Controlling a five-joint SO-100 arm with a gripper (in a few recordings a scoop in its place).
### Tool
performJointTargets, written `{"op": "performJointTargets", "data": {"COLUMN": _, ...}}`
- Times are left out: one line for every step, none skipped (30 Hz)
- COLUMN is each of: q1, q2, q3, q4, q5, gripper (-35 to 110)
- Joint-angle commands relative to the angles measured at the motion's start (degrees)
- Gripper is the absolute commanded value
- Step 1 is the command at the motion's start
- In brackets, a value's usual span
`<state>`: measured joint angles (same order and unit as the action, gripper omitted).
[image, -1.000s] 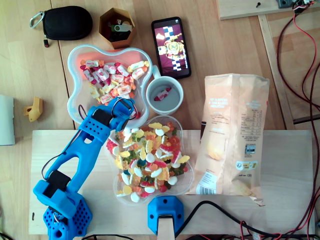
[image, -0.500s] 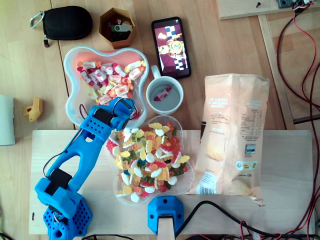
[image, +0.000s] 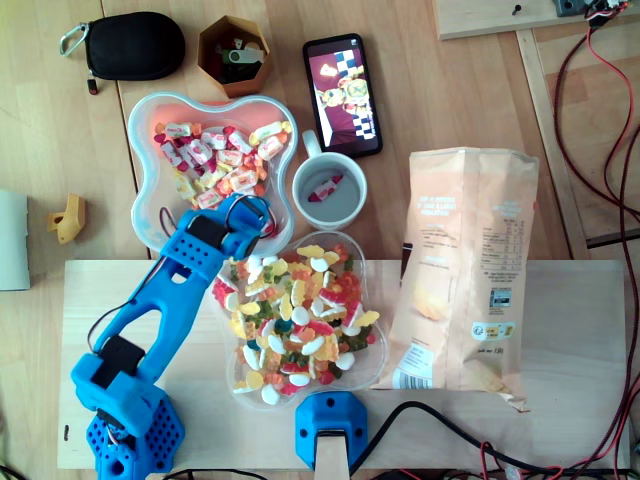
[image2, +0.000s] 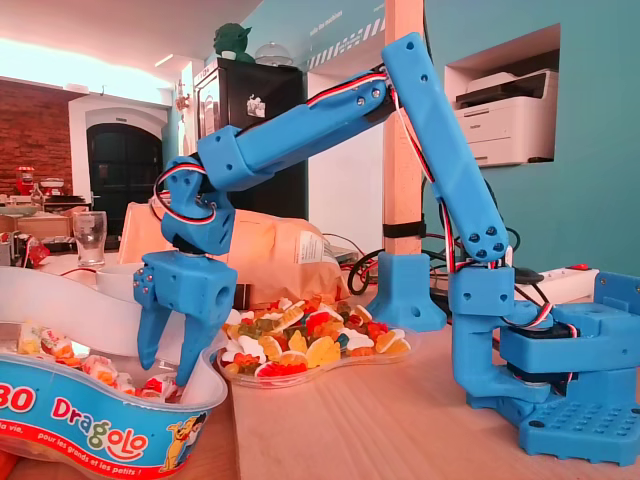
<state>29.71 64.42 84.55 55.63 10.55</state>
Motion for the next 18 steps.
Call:
{"op": "performJointTargets", "data": {"q1": 1.05, "q2": 1.05, "q3": -1.93, "q4": 0.79, "q5": 1.32, "gripper": 22}}
{"op": "performJointTargets", "data": {"q1": 1.05, "q2": 1.05, "q3": -1.93, "q4": 0.79, "q5": 1.32, "gripper": 22}}
{"op": "performJointTargets", "data": {"q1": 1.05, "q2": 1.05, "q3": -1.93, "q4": 0.79, "q5": 1.23, "gripper": 22}}
{"op": "performJointTargets", "data": {"q1": 1.05, "q2": 1.05, "q3": -2.02, "q4": 0.79, "q5": 1.23, "gripper": 22}}
{"op": "performJointTargets", "data": {"q1": 1.05, "q2": 1.05, "q3": -2.02, "q4": 0.79, "q5": 1.23, "gripper": 22}}
{"op": "performJointTargets", "data": {"q1": 1.14, "q2": 1.05, "q3": -2.02, "q4": 0.79, "q5": 1.23, "gripper": 22}}
{"op": "performJointTargets", "data": {"q1": 1.14, "q2": 1.05, "q3": -2.11, "q4": 0.79, "q5": 1.23, "gripper": 22}}
{"op": "performJointTargets", "data": {"q1": 1.14, "q2": 1.05, "q3": -2.11, "q4": 0.79, "q5": 1.23, "gripper": 22}}
{"op": "performJointTargets", "data": {"q1": 1.14, "q2": 1.05, "q3": -2.2, "q4": 0.79, "q5": 1.23, "gripper": 22}}
{"op": "performJointTargets", "data": {"q1": 1.05, "q2": 0.97, "q3": -2.29, "q4": 0.79, "q5": 1.32, "gripper": 22}}
{"op": "performJointTargets", "data": {"q1": 1.05, "q2": 0.97, "q3": -2.29, "q4": 0.79, "q5": 1.58, "gripper": 22}}
{"op": "performJointTargets", "data": {"q1": 1.05, "q2": 0.88, "q3": -2.29, "q4": 0.79, "q5": 1.76, "gripper": 22}}
{"op": "performJointTargets", "data": {"q1": 0.97, "q2": 0.79, "q3": -2.37, "q4": 0.79, "q5": 1.93, "gripper": 22}}
{"op": "performJointTargets", "data": {"q1": 0.97, "q2": 0.26, "q3": -2.72, "q4": 0.79, "q5": 1.93, "gripper": 22}}
{"op": "performJointTargets", "data": {"q1": 0.97, "q2": -0.26, "q3": -3.08, "q4": 0.7, "q5": 2.02, "gripper": 22}}
{"op": "performJointTargets", "data": {"q1": 0.97, "q2": -0.53, "q3": -3.34, "q4": 0.7, "q5": 2.11, "gripper": 22}}
{"op": "performJointTargets", "data": {"q1": 0.97, "q2": -1.05, "q3": -3.96, "q4": 0.7, "q5": 2.11, "gripper": 22}}
{"op": "performJointTargets", "data": {"q1": 0.97, "q2": -1.58, "q3": -4.66, "q4": 0.7, "q5": 2.11, "gripper": 22}}
